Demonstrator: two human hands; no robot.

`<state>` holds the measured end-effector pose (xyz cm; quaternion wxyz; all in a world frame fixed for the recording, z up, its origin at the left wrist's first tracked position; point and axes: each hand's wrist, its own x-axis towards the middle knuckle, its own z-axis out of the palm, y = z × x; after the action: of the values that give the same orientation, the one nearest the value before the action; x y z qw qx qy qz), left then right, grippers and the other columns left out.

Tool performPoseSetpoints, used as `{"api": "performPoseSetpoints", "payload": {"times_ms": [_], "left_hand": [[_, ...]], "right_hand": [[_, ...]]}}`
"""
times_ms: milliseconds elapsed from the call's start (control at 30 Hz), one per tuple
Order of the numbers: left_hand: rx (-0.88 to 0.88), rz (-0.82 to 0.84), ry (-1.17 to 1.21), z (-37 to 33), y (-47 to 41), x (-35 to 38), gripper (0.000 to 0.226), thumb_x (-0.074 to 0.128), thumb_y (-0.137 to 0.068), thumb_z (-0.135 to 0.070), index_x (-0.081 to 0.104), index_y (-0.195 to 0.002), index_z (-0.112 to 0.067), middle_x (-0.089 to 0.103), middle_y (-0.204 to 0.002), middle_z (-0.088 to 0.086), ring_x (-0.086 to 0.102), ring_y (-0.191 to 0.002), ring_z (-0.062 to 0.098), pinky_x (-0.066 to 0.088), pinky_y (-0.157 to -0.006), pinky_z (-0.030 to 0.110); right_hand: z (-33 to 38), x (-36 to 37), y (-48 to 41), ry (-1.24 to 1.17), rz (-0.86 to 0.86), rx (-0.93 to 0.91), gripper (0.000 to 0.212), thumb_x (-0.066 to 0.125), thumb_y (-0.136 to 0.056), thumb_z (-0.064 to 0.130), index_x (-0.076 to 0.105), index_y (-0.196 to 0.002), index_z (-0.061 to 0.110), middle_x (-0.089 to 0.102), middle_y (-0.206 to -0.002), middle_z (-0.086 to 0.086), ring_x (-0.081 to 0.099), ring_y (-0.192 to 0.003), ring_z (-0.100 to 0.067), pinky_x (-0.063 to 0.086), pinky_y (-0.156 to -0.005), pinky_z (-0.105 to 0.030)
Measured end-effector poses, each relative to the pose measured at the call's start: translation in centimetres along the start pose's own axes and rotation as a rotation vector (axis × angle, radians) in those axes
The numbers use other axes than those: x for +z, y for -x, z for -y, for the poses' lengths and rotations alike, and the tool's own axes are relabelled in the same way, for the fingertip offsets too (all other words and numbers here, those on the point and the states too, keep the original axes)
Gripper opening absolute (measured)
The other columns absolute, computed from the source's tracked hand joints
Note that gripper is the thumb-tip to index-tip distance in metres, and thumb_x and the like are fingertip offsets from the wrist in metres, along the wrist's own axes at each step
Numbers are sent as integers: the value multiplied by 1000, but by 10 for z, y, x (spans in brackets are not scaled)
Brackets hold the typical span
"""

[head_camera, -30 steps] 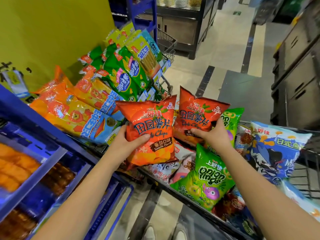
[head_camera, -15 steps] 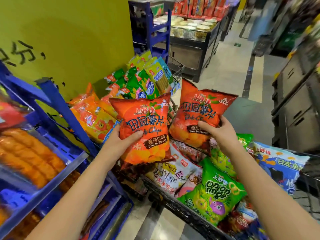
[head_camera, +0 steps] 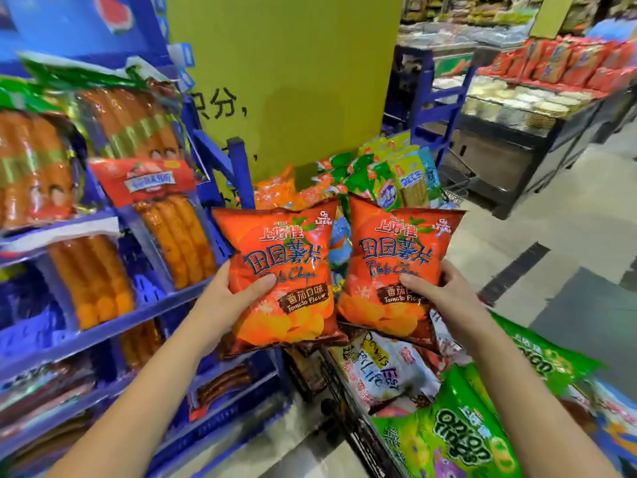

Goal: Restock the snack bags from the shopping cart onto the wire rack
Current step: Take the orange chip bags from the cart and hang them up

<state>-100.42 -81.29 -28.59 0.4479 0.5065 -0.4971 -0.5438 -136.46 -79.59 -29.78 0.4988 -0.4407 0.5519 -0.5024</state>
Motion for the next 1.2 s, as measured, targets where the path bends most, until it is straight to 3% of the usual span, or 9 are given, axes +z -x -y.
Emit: {"api": "performPoseSetpoints", "payload": {"times_ms": [167, 333, 533, 667, 833, 933, 1000, 1100, 1200], "left_hand": [[-19, -218, 1, 8, 79, -29, 49, 78, -76, -39, 63, -123, -36, 78, -111, -11, 75, -104, 15, 61, -85, 35], [-31, -466, 33, 18, 173, -76, 87, 91, -44, -73, 65, -119, -38, 78, -112, -8, 76, -102, 16, 59, -87, 40], [-16, -763, 37, 27, 292, -134, 90, 90, -49, -72, 65, -125, -30, 78, -116, -5, 74, -110, 22, 59, -93, 41], [6, -919, 45, 31, 379, -164, 106, 88, -40, -80, 65, -128, -25, 78, -117, -2, 75, -107, 22, 57, -95, 43], [22, -1053, 63, 44, 505, -194, 96, 84, -51, -80, 64, -130, -30, 75, -123, -3, 72, -115, 22, 53, -103, 50], [29, -1142, 75, 48, 583, -210, 96, 84, -44, -83, 66, -124, -33, 77, -117, -7, 75, -107, 16, 57, -95, 43], [41, -1168, 76, 47, 631, -220, 87, 84, -53, -78, 64, -125, -33, 77, -117, -7, 75, -107, 16, 59, -91, 37], [42, -1217, 89, 47, 697, -241, 61, 74, -79, -54, 60, -134, -31, 77, -118, -7, 74, -110, 19, 61, -85, 31], [73, -1255, 77, 47, 751, -262, 79, 81, -68, -66, 58, -135, -30, 77, -119, -7, 74, -108, 17, 62, -81, 28]], "right_hand": [[-7, 44, -4, 23, 232, 14, 94, 98, -53, 48, 57, -135, 29, 76, -117, 6, 75, -103, -16, 59, -88, -40], [-1, 122, 11, 27, 501, 8, 74, 92, -63, 35, 60, -129, 24, 78, -109, 7, 76, -96, -12, 59, -75, -27], [5, 227, 63, 45, 810, -19, 104, 93, -47, 67, 58, -135, 25, 75, -121, 7, 73, -109, -13, 59, -83, -27], [6, 294, 119, 17, 975, -6, 76, 88, -68, 40, 57, -134, 20, 75, -122, 2, 72, -111, -17, 60, -84, -29], [-1, 375, 210, 23, 1142, -12, 77, 89, -67, 35, 56, -135, 18, 75, -121, -2, 73, -110, -22, 62, -83, -32], [-3, 421, 276, 68, 1240, -32, 100, 98, -50, 56, 57, -135, 25, 75, -122, 0, 73, -111, -23, 59, -88, -43], [-3, 449, 320, 64, 1285, -54, 109, 97, -41, 63, 57, -135, 24, 75, -122, 0, 73, -110, -21, 60, -84, -38], [-3, 489, 383, 51, 1351, -54, 98, 97, -51, 55, 57, -134, 23, 76, -120, 2, 74, -108, -19, 62, -76, -29], [-7, 523, 433, 55, 1395, -47, 81, 91, -64, 45, 56, -134, 23, 76, -119, 4, 74, -108, -19, 60, -80, -33]]}}
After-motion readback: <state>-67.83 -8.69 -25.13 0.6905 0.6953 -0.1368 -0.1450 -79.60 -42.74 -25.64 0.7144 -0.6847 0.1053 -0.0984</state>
